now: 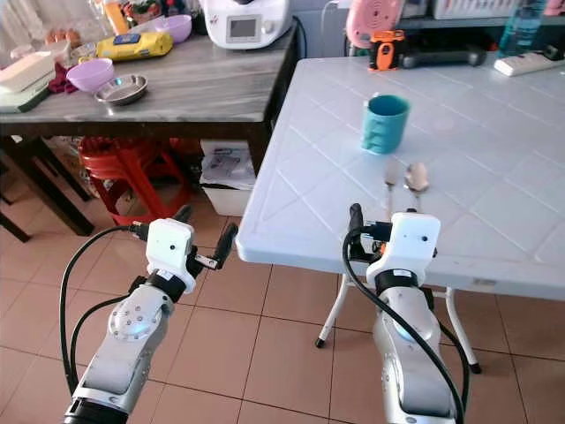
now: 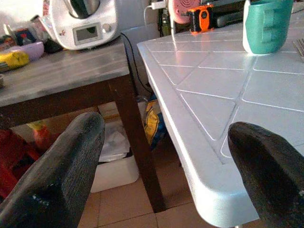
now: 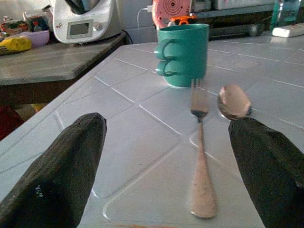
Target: Setting the table
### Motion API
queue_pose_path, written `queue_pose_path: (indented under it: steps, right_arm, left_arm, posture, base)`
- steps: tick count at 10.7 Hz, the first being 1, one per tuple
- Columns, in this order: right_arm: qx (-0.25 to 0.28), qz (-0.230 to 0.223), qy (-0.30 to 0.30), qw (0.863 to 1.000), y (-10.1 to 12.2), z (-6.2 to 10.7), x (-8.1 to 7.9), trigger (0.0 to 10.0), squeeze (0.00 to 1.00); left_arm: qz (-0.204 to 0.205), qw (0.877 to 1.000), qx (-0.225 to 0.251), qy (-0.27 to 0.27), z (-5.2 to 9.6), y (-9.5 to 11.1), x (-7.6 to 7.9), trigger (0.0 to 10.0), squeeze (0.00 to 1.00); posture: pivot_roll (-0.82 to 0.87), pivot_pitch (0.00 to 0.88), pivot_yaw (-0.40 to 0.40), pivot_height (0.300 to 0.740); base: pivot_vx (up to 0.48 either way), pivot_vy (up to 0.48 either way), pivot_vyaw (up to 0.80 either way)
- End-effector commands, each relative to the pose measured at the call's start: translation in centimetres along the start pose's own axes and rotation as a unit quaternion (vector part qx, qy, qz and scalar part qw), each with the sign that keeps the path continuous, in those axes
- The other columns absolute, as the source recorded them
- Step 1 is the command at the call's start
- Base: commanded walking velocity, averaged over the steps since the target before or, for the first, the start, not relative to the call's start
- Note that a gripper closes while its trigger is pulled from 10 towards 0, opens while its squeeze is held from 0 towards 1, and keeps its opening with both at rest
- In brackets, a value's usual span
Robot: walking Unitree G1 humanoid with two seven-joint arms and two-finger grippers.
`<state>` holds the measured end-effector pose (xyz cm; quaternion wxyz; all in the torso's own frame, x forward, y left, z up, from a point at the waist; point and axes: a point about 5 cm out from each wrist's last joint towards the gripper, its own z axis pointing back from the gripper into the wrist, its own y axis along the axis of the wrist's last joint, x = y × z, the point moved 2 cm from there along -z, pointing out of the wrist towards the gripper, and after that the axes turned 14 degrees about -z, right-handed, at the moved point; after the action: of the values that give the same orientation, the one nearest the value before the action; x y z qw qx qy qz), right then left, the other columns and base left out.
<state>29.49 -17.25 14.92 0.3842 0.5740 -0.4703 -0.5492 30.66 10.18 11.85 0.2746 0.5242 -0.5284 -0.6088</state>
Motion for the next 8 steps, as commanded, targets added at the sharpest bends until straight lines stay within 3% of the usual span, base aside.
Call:
queue_pose_path:
  steps: [1, 3, 8]
  right_arm:
    - [0.001, -0.003, 0.001, 1.000, -0.12, -0.01, -0.26, 10.0, 0.00]
    - [-0.004, -0.005, -0.004, 1.000, -0.18, -0.02, -0.09, 10.0, 0.00]
    - [-0.001, -0.002, 0.003, 1.000, -0.23, 0.00, -0.28, 10.0, 0.00]
  left_arm:
    - [0.000, 1.000, -0.001, -0.002, 0.13, -0.05, -0.29, 10.0, 0.00]
    - [0.007, 1.000, 0.003, -0.010, 0.12, 0.05, -0.10, 10.0, 0.00]
    - [0.013, 1.000, 0.008, -0.022, 0.10, 0.19, 0.16, 10.0, 0.00]
  posture:
    - [-0.14, 0.082, 0.131, 0.740]
    - [-0.14, 0.085, 0.131, 0.740]
    - [-0.14, 0.087, 0.135, 0.740]
  base:
    - [0.000, 0.000, -0.45]
    - [0.000, 0.000, -0.63]
    - [0.296, 0.000, 0.00]
